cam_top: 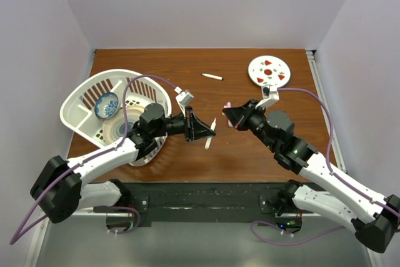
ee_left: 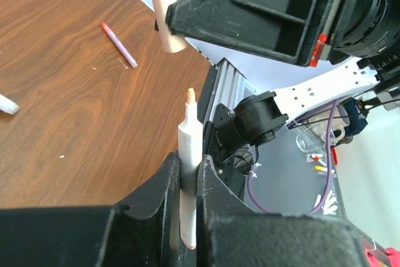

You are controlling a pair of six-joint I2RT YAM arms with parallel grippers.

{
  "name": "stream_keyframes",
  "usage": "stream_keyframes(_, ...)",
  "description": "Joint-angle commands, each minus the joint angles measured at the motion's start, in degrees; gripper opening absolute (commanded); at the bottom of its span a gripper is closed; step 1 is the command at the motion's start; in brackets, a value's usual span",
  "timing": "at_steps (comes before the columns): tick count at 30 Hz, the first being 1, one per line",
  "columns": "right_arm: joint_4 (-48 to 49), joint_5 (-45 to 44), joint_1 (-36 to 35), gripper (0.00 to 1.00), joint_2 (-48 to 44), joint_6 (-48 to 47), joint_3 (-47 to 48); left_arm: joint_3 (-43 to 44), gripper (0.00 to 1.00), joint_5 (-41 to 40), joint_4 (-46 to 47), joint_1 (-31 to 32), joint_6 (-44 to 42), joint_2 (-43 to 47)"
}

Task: Insert the pens into the pen caps

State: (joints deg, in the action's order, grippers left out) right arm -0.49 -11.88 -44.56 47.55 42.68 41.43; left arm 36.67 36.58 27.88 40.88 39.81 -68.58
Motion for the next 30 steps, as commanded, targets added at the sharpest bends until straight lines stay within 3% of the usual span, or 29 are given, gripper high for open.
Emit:
stream_keyframes(1, 6.20, 1.42, 0.17, 0.00, -0.79, 1.62, -0.38, -0.28, 0.00, 1.74, 5.87, 0.42, 1.58, -0.94)
stream_keyframes(30, 11.57, 8.54, 0.08, 0.00, 0.17, 3.55, -5.39, 0.95, 0.00, 1.39, 5.26, 0.51, -0.08, -2.44)
